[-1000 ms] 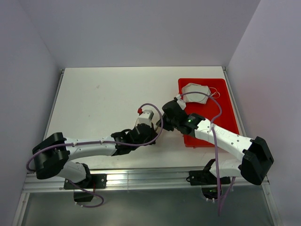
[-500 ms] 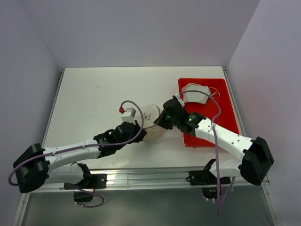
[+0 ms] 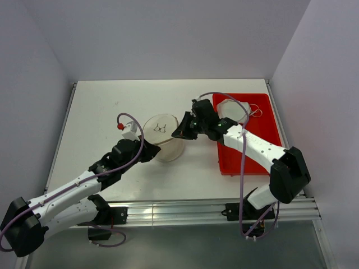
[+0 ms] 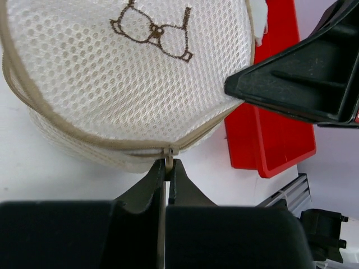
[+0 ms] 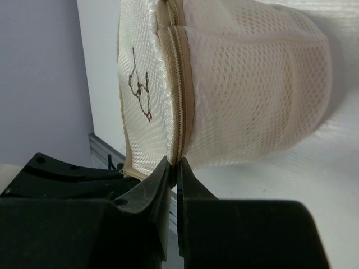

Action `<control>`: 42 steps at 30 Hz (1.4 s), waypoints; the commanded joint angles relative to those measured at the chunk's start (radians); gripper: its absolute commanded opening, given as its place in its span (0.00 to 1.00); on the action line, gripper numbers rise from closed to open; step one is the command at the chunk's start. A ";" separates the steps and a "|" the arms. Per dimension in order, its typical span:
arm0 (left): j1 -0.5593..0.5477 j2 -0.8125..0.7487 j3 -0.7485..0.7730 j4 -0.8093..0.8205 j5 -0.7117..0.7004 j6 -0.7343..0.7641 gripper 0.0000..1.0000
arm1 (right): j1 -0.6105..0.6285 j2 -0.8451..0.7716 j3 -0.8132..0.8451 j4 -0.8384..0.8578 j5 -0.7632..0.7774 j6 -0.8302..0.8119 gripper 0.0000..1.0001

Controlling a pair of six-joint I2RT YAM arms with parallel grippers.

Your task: Place the bra in the laundry bag and zip it closed

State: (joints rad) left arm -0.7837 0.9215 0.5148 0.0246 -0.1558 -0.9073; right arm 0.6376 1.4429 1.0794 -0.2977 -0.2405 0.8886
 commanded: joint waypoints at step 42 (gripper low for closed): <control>-0.052 0.088 0.001 0.061 0.033 0.001 0.00 | 0.203 -0.078 -0.093 0.040 0.190 0.140 0.52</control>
State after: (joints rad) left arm -0.8146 0.9977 0.4633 0.0196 -0.1139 -0.9047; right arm 0.8112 1.3563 1.0065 -0.3305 -0.0952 0.9623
